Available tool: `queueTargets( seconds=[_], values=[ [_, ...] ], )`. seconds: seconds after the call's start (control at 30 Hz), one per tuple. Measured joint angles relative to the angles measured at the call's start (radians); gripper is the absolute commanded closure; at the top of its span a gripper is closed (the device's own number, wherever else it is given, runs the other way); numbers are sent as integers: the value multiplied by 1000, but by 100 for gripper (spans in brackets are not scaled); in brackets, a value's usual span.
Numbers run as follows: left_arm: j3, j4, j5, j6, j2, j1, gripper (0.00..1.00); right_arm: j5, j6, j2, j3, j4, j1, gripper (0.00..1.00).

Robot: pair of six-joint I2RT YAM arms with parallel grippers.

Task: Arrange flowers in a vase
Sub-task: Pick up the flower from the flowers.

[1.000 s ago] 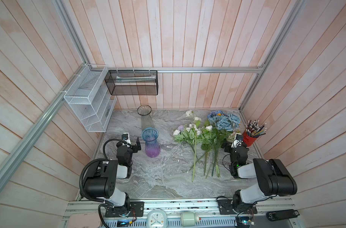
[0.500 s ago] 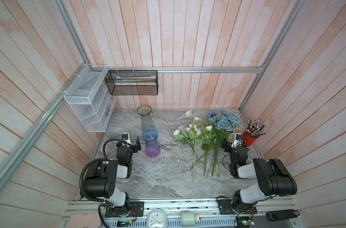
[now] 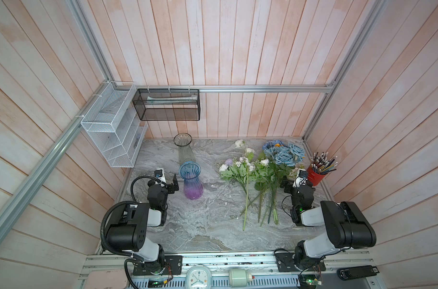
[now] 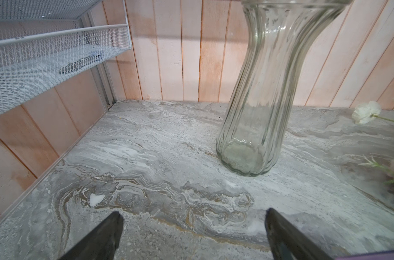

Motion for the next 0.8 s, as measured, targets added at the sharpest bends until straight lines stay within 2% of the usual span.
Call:
queueTargets(
  seconds=[0.17, 0.27, 0.37, 0.6, 0.7, 0.8],
  values=[
    [0, 0, -1, 0, 0, 0, 0, -8, -3, -8, 0, -5, 0, 3],
    [3, -30, -18, -11, -21, 0, 0, -4, -8, -74, 3, -60, 6, 4],
    [31, -130, -46, -24, -105, 0, 0, 32, 1, -179, 26, -147, 15, 6],
    [91, -315, -129, -117, -301, -3, 0, 132, 98, -385, 132, -442, 48, 11],
    [103, -420, -143, -193, -353, -3, 0, 174, 143, -427, 200, -616, 113, 12],
    [113, -515, -132, -268, -394, -5, 0, 217, 172, -438, 304, -805, 222, 12]
  ],
)
